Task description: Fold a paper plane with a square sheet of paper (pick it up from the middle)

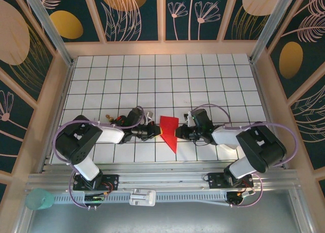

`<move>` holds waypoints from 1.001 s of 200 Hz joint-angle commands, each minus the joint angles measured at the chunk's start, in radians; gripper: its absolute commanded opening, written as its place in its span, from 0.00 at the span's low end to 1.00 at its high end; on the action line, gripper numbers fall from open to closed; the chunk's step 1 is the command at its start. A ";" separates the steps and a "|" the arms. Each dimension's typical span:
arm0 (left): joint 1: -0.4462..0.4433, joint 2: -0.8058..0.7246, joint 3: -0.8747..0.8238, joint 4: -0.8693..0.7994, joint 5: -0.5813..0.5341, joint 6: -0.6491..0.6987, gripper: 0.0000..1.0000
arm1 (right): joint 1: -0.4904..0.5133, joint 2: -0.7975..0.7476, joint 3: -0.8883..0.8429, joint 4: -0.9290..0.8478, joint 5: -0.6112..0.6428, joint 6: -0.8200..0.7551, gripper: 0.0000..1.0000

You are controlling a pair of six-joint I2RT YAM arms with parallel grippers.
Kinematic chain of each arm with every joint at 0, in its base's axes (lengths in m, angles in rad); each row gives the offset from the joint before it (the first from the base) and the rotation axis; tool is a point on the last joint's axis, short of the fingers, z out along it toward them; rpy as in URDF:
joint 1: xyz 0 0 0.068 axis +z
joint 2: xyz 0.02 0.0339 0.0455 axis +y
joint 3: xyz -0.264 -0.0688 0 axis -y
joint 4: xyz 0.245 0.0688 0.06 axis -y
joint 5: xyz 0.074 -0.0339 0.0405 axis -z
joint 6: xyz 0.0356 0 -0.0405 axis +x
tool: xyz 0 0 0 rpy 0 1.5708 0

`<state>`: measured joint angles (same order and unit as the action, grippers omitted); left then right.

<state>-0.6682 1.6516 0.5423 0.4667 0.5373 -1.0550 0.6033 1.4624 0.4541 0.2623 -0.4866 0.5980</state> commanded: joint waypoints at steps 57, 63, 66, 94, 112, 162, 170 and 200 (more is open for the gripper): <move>-0.008 -0.206 -0.112 -0.077 -0.139 -0.326 0.00 | 0.287 -0.171 0.142 -0.238 0.452 -0.170 0.41; -0.008 -0.216 -0.108 -0.092 -0.146 -0.340 0.00 | 0.308 -0.169 0.146 -0.246 0.483 -0.168 0.42; -0.007 -0.221 -0.107 -0.098 -0.151 -0.350 0.00 | 0.319 -0.166 0.148 -0.252 0.497 -0.166 0.42; -0.007 -0.256 -0.095 -0.134 -0.180 -0.416 0.00 | 0.433 -0.136 0.150 -0.267 0.658 -0.102 0.43; -0.007 -0.250 -0.090 -0.138 -0.176 -0.436 0.00 | 0.503 -0.098 0.160 -0.269 0.746 -0.070 0.43; -0.007 -0.202 -0.057 -0.158 -0.132 -0.437 0.00 | 0.603 0.060 0.253 -0.334 0.929 -0.046 0.42; -0.007 -0.194 -0.050 -0.161 -0.123 -0.431 0.00 | 0.610 0.082 0.270 -0.345 0.947 -0.046 0.42; -0.007 -0.179 -0.037 -0.169 -0.106 -0.424 0.00 | 0.625 0.136 0.318 -0.387 0.994 -0.047 0.40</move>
<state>-0.6701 1.4586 0.4782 0.3836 0.3958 -1.3590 1.2148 1.5669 0.7288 -0.0647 0.3969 0.5331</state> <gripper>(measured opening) 0.061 0.405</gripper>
